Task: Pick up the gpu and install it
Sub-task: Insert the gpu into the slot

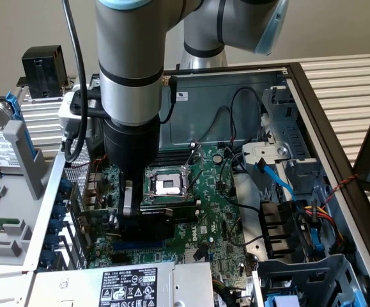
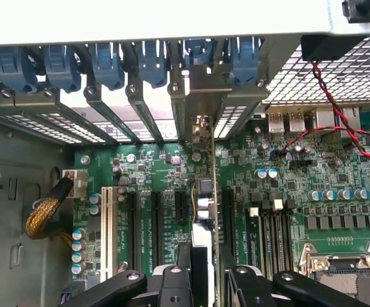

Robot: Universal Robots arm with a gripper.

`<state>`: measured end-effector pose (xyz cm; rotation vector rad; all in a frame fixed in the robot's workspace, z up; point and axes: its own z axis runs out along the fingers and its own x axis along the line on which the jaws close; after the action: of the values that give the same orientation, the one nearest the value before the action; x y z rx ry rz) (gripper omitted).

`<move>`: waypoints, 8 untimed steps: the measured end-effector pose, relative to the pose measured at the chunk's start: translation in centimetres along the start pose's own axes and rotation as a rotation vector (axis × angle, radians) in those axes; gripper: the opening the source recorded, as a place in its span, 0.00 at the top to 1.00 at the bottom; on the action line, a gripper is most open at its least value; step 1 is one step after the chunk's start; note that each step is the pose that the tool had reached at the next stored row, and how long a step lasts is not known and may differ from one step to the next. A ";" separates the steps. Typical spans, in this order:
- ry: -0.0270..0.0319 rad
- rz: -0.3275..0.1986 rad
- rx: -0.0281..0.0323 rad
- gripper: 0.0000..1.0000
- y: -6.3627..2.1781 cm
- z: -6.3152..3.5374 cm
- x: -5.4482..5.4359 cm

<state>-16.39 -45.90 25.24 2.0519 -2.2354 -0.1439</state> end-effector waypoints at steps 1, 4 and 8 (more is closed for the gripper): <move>0.0003 0.000 -0.0013 0.73 0.00 0.00 0.0; 0.0016 0.000 -0.0079 0.73 -0.01 0.00 0.0; 0.0026 0.000 -0.0157 0.73 -0.02 0.01 0.1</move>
<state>-16.38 -45.97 25.23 2.0431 -2.2256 -0.1581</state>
